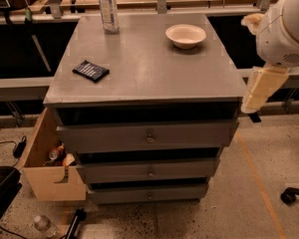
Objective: Move paper bowl near rxbar blueberry
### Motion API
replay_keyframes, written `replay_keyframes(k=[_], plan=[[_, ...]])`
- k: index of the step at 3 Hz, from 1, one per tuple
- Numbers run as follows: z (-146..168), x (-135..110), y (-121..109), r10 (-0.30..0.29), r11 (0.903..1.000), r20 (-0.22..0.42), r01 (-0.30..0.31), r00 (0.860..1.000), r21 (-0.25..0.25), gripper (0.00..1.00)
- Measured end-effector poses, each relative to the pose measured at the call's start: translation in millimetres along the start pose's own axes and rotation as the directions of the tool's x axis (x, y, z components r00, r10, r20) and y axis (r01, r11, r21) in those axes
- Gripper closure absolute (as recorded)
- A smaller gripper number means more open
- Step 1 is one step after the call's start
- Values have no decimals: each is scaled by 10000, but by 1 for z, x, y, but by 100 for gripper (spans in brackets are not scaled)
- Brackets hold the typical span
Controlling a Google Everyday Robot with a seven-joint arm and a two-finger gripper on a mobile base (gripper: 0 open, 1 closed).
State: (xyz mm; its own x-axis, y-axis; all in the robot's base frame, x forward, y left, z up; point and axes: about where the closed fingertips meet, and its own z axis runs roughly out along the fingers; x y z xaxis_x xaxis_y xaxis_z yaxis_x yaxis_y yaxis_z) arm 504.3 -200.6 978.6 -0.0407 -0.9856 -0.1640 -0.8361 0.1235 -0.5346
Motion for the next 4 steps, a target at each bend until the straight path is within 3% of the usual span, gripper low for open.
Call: replay_keyframes(k=[1,2,3,4], plan=[[28,-11,-53,-1535,9783,664,1422,9859,1511,0],[51,-26,-113,-2379,9392,1311,1935,9624,2836,0],[49,-27,-125,-2532,9286,1335,2020,9582,3113,0],[49,-27,-125,-2535,9285,1335,2022,9581,3115,0]])
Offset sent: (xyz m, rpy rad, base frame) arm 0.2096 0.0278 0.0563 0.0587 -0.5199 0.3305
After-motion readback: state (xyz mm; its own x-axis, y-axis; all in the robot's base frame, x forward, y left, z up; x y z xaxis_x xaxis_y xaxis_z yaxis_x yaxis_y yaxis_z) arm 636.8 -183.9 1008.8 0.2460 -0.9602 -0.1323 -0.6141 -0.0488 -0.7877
